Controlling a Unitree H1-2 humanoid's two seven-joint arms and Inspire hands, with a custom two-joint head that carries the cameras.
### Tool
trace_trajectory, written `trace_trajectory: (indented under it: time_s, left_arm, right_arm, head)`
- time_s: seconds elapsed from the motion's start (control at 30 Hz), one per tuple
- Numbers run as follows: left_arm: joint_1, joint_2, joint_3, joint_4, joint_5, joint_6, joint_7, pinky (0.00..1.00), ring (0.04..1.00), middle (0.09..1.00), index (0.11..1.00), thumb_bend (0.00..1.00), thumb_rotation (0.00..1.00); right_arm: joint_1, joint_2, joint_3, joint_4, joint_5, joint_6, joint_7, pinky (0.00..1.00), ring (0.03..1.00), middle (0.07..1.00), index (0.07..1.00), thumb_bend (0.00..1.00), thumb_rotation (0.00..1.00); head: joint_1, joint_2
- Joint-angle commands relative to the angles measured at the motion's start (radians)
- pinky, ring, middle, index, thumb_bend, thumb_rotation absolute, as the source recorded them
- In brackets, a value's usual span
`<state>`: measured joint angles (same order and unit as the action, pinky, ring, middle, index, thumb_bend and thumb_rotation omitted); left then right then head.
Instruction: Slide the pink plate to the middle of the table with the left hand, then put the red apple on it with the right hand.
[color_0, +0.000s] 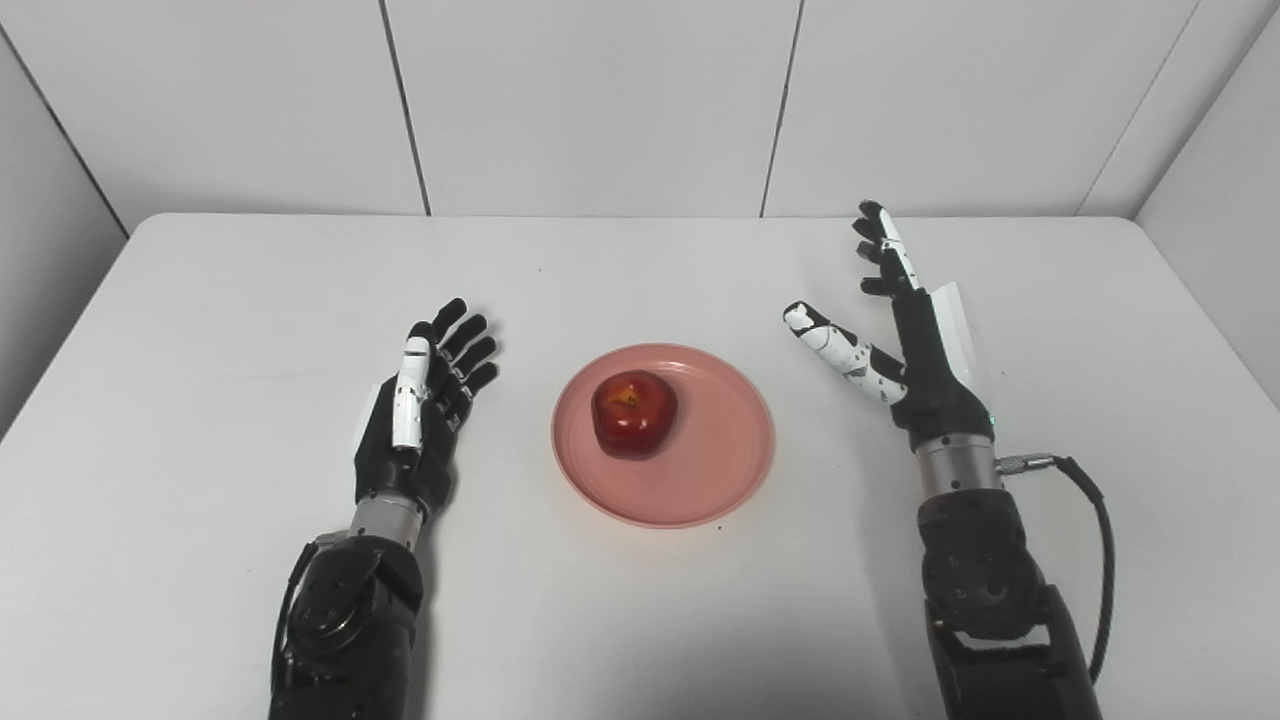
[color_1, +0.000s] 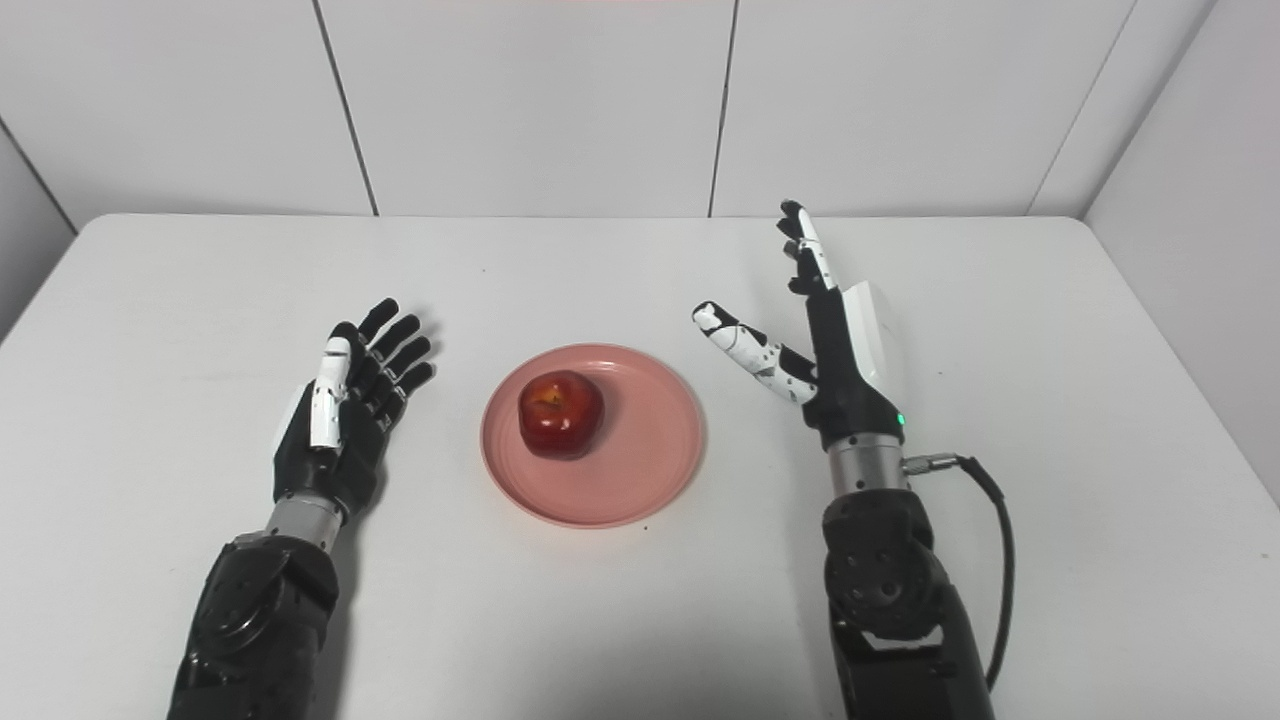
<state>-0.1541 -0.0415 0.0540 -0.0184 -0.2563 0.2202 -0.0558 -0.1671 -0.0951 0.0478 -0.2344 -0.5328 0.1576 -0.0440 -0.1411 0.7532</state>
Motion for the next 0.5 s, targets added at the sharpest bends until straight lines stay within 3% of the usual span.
trace_trajectory:
  time_s: [0.0,0.2,0.37,0.47]
  left_arm:
    - [-0.034,0.003,0.001,-0.007,-0.009,-0.03,-0.017,0.88,0.878,0.885,0.866,0.36,1.0]
    - [-0.036,0.002,0.007,-0.002,-0.009,-0.033,-0.023,0.88,0.879,0.887,0.868,0.36,1.0]
    - [-0.037,0.002,0.011,0.003,-0.014,-0.035,-0.031,0.89,0.882,0.889,0.871,0.36,1.0]
    - [-0.036,0.006,0.01,0.002,-0.007,-0.034,-0.031,0.89,0.886,0.892,0.873,0.36,1.0]
  right_arm:
    - [-0.011,0.006,-0.013,-0.014,0.003,0.011,-0.022,0.81,0.879,0.914,0.949,0.92,0.94]
    - [0.011,0.008,-0.033,0.033,0.037,-0.018,-0.041,0.8,0.875,0.908,0.922,0.77,1.0]
    - [0.014,0.04,-0.076,0.082,0.17,-0.046,-0.042,0.83,0.883,0.917,0.922,0.72,1.0]
    - [0.012,0.059,-0.095,0.107,0.235,-0.051,-0.042,0.84,0.899,0.927,0.928,0.55,1.0]
  head:
    - [0.0,0.001]
    - [0.0,0.001]
    - [-0.005,0.0]
    - [-0.009,0.0]
